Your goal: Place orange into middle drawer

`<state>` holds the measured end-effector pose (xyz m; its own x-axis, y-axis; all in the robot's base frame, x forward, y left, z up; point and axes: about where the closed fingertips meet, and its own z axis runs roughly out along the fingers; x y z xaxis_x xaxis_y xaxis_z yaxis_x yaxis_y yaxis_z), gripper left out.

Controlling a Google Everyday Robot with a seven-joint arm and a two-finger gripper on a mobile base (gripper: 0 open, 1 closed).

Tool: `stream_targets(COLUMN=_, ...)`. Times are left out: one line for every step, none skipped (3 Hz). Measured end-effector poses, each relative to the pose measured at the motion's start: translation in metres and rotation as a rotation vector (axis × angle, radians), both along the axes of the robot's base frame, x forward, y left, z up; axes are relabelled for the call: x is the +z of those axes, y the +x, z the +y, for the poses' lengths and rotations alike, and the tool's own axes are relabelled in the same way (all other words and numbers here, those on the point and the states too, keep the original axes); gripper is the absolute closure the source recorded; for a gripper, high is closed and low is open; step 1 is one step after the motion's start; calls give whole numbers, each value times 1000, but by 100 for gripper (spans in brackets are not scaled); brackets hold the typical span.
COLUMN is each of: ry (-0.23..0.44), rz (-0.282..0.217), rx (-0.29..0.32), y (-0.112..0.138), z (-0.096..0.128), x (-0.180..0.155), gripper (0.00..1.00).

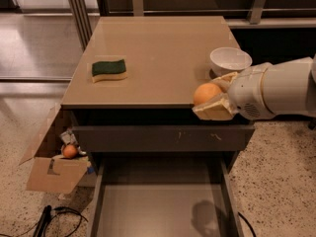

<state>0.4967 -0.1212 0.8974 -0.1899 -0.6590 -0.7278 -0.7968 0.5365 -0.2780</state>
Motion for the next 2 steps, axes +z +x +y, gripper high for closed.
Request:
stream_targets(ry=68, rz=57, rx=-59, y=-13, z=-8, x=-48, gripper=100)
stream_targets(ry=68, rz=57, rx=-59, y=-13, z=-8, x=-48, gripper=100)
